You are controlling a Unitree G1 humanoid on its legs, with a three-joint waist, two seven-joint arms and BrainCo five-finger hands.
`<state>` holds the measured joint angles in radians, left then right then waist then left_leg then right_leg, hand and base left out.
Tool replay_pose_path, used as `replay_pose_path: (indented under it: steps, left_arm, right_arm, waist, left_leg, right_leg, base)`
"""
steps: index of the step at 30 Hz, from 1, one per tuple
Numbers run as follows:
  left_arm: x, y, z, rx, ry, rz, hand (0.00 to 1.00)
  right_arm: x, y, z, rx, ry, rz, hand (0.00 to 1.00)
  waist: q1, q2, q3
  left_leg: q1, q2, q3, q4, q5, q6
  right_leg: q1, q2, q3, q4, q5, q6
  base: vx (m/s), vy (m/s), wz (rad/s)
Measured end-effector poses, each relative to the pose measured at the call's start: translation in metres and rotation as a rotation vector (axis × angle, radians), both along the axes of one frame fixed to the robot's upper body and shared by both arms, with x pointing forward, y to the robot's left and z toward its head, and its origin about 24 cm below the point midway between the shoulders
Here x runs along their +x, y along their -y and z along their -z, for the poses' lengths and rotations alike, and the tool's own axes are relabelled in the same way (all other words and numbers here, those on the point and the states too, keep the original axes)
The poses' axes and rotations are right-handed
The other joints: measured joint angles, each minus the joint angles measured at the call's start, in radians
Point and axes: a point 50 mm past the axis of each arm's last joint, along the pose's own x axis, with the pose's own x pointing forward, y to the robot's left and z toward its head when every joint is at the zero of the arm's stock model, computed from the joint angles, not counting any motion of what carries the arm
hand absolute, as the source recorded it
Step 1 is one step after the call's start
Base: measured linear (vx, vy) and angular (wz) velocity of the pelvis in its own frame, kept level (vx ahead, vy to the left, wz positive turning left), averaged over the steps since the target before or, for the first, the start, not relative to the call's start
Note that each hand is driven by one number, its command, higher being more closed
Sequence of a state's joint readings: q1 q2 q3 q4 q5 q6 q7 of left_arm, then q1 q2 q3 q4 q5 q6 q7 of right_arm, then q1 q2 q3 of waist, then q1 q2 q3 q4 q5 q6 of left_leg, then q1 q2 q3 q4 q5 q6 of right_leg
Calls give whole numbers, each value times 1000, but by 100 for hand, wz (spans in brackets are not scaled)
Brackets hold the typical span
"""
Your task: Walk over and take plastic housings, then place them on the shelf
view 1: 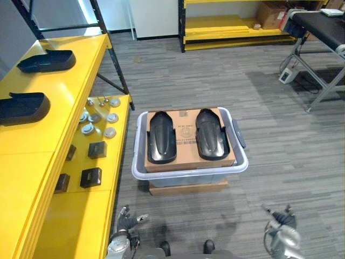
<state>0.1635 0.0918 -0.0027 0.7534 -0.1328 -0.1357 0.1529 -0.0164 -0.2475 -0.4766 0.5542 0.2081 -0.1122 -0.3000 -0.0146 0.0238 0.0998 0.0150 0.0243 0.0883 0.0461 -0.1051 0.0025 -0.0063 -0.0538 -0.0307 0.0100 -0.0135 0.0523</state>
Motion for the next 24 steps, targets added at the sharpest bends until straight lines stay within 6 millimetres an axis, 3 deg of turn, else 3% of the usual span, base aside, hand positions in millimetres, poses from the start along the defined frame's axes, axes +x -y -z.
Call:
replay_pose_path:
  steps: [7, 12, 15, 18, 24]
  left_arm:
    - [-6, 10, 4, -23, -22, 54, 0]
    - [-7, 20, 4, -39, -22, 88, 0]
    - [-9, 23, 6, -42, -31, 105, 0]
    - [-16, 23, 8, -43, -50, 104, 0]
    - [-3, 23, 3, -29, -2, 89, 0]
  right_arm:
    - [58, -19, -61, -138, 228, -112, 0]
    - [96, -38, -88, -222, 272, -207, 0]
    - [117, -44, -84, -226, 202, -247, 0]
    - [133, -53, -80, -208, 133, -288, 0]
    - [166, -52, -106, -184, 109, -278, 0]
  waist:
    - [5, 1, -1]
    - [12, 2, 1]
    - [37, 0, 9]
    - [42, 2, 16]
    - [61, 20, 118]
  left_leg:
    - [-5, -7, -11, -8, 3, 5]
    - [-49, -25, -56, -22, 38, 11]
    - [-60, -30, -82, -47, 66, 13]
    - [-68, -39, -119, -66, 94, 13]
    - [-138, -44, -174, -125, 173, 8]
  right_leg:
    - [0, -6, 3, -19, 12, 2]
    - [-25, -23, -33, -34, 31, 8]
    - [-34, -27, -59, -37, 41, 8]
    - [-34, -35, -94, -35, 44, 9]
    - [-112, -39, -135, -32, 82, 4]
  base:
    - [12, 6, -2]
    - [-57, 0, 23]
    - [-83, -3, 29]
    - [-85, -4, 35]
    - [-147, 4, 24]
